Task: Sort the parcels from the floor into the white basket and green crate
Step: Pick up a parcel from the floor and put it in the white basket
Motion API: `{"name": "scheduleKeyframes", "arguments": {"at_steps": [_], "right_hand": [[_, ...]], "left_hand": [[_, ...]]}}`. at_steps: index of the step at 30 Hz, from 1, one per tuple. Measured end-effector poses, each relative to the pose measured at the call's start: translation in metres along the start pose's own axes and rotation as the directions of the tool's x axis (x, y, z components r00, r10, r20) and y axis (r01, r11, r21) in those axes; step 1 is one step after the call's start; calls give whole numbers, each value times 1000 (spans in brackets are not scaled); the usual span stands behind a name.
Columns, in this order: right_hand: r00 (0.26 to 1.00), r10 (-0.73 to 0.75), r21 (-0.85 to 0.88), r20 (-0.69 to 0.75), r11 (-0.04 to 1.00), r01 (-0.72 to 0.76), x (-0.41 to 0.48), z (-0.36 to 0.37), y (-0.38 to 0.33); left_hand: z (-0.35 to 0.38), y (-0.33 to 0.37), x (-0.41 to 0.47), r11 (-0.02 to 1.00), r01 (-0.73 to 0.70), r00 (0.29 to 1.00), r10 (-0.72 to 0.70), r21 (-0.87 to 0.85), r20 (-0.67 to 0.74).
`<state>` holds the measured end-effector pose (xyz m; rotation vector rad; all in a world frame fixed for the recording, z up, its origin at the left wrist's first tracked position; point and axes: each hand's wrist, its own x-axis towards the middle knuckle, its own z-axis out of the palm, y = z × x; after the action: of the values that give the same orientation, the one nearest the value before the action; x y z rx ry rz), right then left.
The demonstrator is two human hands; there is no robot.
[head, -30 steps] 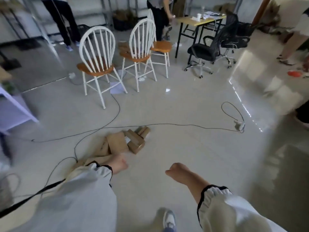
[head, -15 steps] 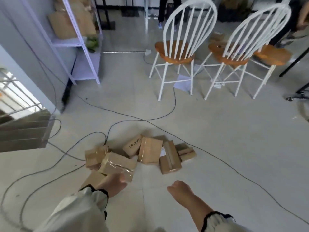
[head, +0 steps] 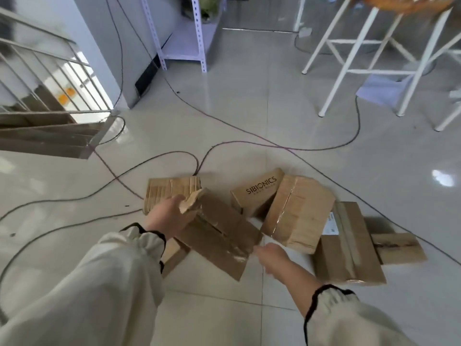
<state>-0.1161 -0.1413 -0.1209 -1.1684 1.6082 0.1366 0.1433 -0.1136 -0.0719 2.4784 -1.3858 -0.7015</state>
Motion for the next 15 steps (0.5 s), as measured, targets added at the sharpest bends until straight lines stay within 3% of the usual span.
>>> {"name": "scheduleKeyframes", "arguments": {"at_steps": [2,4,6,8,11,15], "right_hand": [[1000,15,63,-27,998,-14,28,12,3],[996,89,248,10,965,-89,46,21,3],[988,121,503,100,850,-155,52,29,1],[985,113,647,128,744,-170,51,33,2],[987,114,688,111,708,-159,42,26,20],[988,136,710,67,690,-143,39,-2,63]], "left_hand": [[18,-13,16,1000,-7,1000,7,-19,-31],[32,-20,22,992,-16,999,12,-122,-34],[39,-21,22,986,-24,999,17,-165,-45],[40,-15,16,984,-19,999,14,-175,-32],[42,-8,-7,979,-23,999,29,-202,25],[70,-14,-59,955,-155,985,169,-253,35]]}}
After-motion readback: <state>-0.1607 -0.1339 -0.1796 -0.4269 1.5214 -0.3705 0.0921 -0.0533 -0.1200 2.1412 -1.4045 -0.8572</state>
